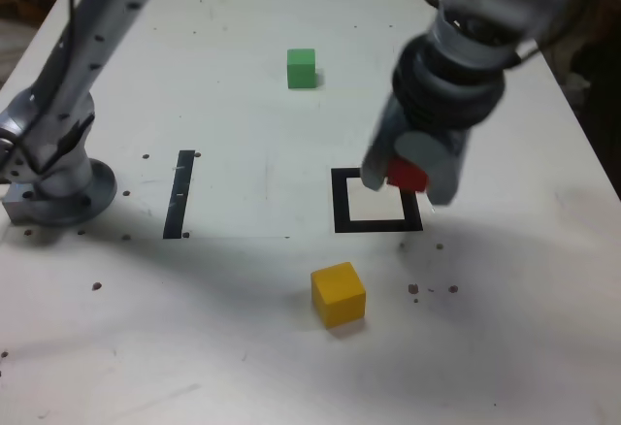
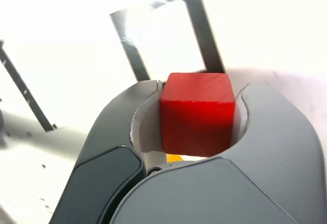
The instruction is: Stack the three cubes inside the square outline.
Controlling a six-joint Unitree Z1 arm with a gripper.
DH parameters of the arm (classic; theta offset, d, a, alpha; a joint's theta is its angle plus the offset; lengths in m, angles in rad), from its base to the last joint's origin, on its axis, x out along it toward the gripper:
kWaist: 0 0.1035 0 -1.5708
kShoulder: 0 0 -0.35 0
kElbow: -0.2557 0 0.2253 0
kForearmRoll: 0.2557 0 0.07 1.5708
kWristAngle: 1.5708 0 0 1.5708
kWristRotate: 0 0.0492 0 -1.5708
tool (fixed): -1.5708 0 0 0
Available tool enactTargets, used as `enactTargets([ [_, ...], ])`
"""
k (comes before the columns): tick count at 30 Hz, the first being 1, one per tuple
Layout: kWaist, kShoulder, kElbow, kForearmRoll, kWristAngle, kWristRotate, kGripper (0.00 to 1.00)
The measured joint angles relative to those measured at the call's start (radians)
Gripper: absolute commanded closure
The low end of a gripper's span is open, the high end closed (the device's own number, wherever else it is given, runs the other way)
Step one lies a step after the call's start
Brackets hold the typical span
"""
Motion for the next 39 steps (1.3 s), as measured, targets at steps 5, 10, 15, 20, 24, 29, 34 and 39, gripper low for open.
enactTargets([
  [5,0.044,-0.122,0.173,-0.146,-0.029,-0.035,0.84],
  [10,0.066,-0.162,0.329,-0.172,-0.045,-0.074,0.84],
  [15,0.094,-0.186,0.410,-0.248,-0.070,-0.088,0.84],
  [20,0.103,-0.186,0.441,-0.295,-0.078,-0.088,0.84],
  [24,0.107,-0.186,0.459,-0.323,-0.089,-0.088,0.84],
  [29,0.128,-0.180,0.493,-0.375,-0.111,-0.082,0.84],
  [34,0.131,-0.165,0.499,-0.401,-0.126,-0.069,0.84],
  [39,0.138,-0.157,0.511,-0.416,-0.126,-0.063,0.84],
])
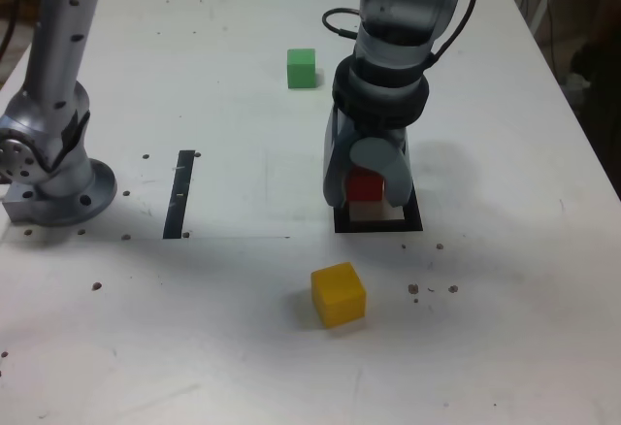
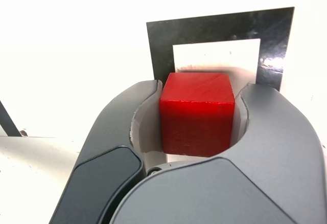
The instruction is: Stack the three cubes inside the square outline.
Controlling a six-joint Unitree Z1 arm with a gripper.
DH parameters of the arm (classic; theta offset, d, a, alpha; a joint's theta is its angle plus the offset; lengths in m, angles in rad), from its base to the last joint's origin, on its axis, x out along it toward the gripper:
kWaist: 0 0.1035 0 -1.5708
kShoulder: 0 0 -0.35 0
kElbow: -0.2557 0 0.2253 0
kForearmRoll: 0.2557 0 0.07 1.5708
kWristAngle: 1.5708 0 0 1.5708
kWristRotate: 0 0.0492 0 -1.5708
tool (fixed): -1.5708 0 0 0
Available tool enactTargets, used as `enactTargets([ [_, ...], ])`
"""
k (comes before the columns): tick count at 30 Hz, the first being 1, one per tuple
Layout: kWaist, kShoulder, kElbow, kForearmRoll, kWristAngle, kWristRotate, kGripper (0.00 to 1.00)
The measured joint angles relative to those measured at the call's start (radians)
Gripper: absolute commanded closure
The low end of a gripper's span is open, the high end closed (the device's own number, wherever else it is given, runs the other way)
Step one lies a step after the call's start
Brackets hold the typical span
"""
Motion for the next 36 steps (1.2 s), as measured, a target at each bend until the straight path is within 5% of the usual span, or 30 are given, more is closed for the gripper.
enactTargets([
  [14,0.006,0.011,0.022,-0.047,0.001,0.002,0.82],
  [18,0.006,0.018,0.022,-0.047,0.001,0.002,0.70],
  [27,0.006,0.021,0.009,-0.037,0.000,0.010,0.17],
  [36,0.006,0.019,0.005,-0.011,0.006,0.010,0.06],
])
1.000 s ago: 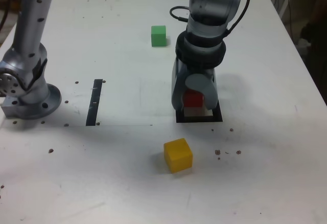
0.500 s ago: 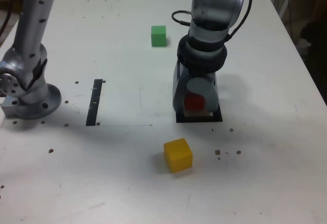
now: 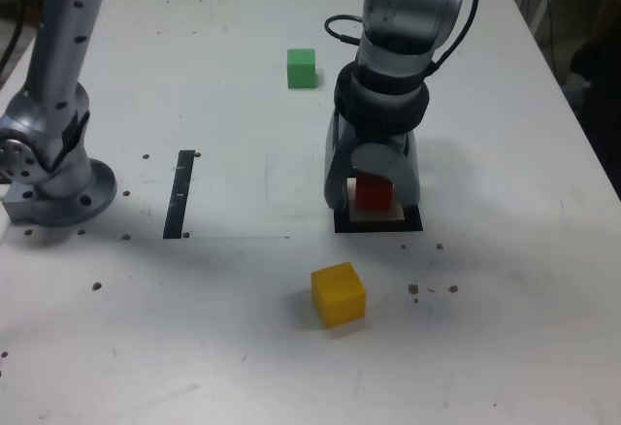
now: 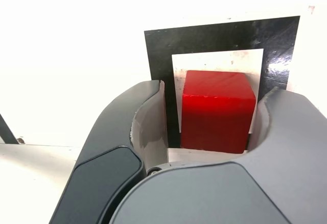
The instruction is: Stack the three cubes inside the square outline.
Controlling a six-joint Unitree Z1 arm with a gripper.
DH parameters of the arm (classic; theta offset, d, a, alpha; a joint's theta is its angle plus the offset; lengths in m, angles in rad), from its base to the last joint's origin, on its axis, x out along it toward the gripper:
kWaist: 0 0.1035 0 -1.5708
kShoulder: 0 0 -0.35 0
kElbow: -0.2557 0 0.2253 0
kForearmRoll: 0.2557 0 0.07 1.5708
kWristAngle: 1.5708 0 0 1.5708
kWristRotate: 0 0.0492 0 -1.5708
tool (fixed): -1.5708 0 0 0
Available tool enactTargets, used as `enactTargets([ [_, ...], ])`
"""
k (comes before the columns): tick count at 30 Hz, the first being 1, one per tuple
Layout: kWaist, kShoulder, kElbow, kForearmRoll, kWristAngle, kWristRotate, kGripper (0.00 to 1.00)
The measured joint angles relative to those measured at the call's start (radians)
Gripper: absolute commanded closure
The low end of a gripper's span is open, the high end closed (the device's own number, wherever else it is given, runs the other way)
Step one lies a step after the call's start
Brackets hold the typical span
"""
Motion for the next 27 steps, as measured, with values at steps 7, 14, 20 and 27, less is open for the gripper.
enactTargets([
  [7,-0.015,-0.083,-0.066,0.180,-0.007,-0.037,0.03],
  [14,-0.127,-0.138,-0.138,0.277,-0.049,-0.185,0.01],
  [20,-0.189,-0.138,-0.174,0.309,-0.073,-0.249,0.01],
  [27,-0.271,-0.120,-0.181,0.300,-0.108,-0.322,0.00],
])
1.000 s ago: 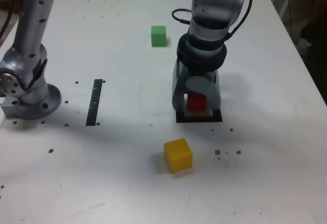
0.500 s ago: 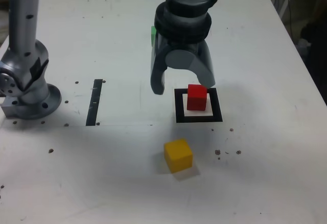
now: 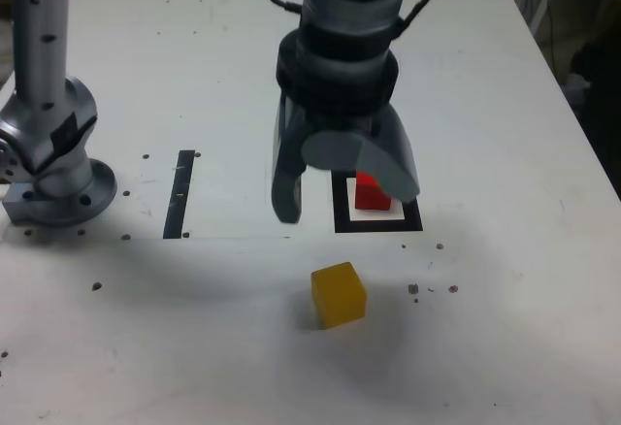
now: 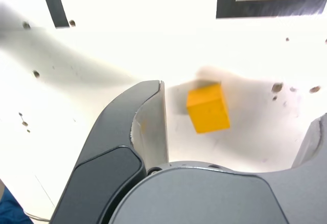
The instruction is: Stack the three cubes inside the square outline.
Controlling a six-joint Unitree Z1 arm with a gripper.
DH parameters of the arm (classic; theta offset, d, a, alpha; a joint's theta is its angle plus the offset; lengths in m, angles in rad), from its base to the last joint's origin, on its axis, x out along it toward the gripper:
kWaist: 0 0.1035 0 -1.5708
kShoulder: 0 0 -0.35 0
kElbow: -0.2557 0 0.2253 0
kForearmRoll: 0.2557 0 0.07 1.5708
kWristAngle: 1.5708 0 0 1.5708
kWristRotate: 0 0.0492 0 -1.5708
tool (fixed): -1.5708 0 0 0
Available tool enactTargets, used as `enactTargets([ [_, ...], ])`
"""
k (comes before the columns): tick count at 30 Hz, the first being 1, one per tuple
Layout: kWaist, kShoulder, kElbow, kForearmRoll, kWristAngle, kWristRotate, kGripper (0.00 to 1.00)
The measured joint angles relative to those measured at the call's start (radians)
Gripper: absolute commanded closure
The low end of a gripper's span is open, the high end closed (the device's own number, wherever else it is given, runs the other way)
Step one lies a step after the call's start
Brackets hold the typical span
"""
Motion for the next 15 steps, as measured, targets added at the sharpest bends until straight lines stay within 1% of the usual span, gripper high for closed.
enactTargets([
  [8,-0.102,0.007,0.012,-0.011,0.000,-0.127,0.00],
  [15,-0.115,0.055,0.017,-0.037,-0.003,-0.146,0.01],
])
